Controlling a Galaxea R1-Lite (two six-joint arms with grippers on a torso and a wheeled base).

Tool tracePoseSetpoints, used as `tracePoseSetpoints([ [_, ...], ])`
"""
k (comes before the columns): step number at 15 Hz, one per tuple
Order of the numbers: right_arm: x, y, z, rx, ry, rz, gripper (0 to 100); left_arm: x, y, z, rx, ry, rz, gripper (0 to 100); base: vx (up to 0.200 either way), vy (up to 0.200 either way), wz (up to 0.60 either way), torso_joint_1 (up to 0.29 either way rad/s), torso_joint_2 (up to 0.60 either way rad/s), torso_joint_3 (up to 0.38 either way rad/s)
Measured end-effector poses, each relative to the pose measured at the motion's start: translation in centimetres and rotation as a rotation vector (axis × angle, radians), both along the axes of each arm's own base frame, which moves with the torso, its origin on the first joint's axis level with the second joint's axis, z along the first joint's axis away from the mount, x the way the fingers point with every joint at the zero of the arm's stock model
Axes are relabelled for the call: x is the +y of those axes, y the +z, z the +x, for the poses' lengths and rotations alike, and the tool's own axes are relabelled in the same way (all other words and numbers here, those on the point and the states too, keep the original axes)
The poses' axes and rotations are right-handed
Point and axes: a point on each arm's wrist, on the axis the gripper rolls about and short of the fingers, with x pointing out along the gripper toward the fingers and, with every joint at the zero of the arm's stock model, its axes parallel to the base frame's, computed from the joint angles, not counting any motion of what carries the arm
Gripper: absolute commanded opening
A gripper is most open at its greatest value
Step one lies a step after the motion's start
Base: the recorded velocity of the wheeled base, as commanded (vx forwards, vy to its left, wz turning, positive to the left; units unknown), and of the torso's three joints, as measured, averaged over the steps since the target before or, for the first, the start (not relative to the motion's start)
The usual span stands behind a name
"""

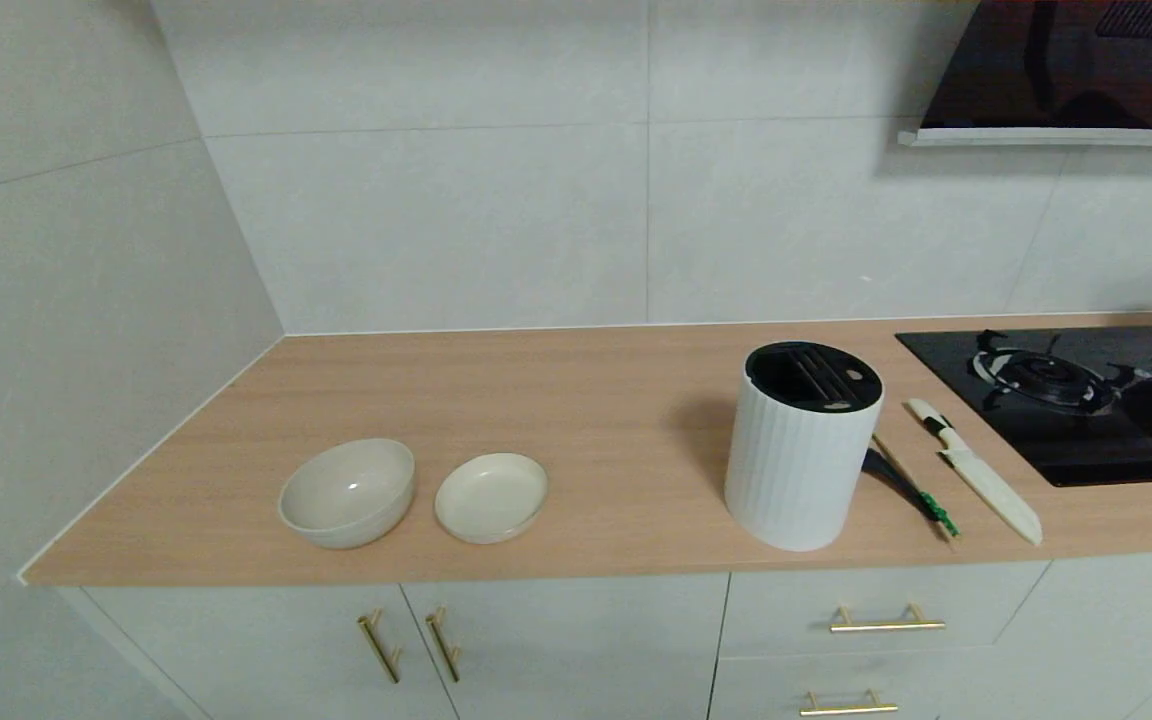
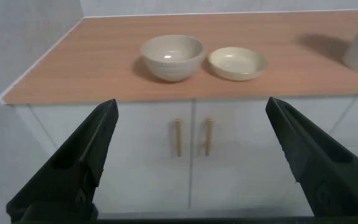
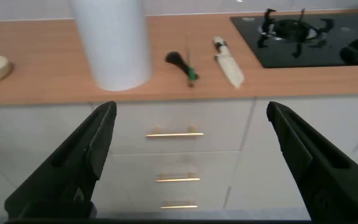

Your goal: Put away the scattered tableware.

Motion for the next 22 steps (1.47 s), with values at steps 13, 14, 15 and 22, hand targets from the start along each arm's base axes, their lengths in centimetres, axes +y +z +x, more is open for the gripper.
tracePoseSetpoints([
  [13, 0.0, 0.0, 0.0, 0.0, 0.001, 0.0, 100, 0.0, 0.01, 0.0, 0.0, 0.0, 0.0, 100, 0.0, 0.2, 0.0, 0.002, 0.0, 0.002],
  [14, 0.0, 0.0, 0.0, 0.0, 0.0, 0.0, 100, 0.0, 0.0, 0.0, 0.0, 0.0, 0.0, 100, 0.0, 0.2, 0.0, -0.002, 0.0, 0.002],
  [15, 0.0, 0.0, 0.0, 0.0, 0.0, 0.0, 100, 0.0, 0.0, 0.0, 0.0, 0.001, 0.0, 100, 0.0, 0.2, 0.0, -0.007, 0.01, 0.002],
  [22, 0.0, 0.0, 0.0, 0.0, 0.0, 0.0, 100, 0.0, -0.01, 0.0, 0.001, 0.0, 0.001, 100, 0.0, 0.086, 0.0, 0.001, 0.0, 0.001],
])
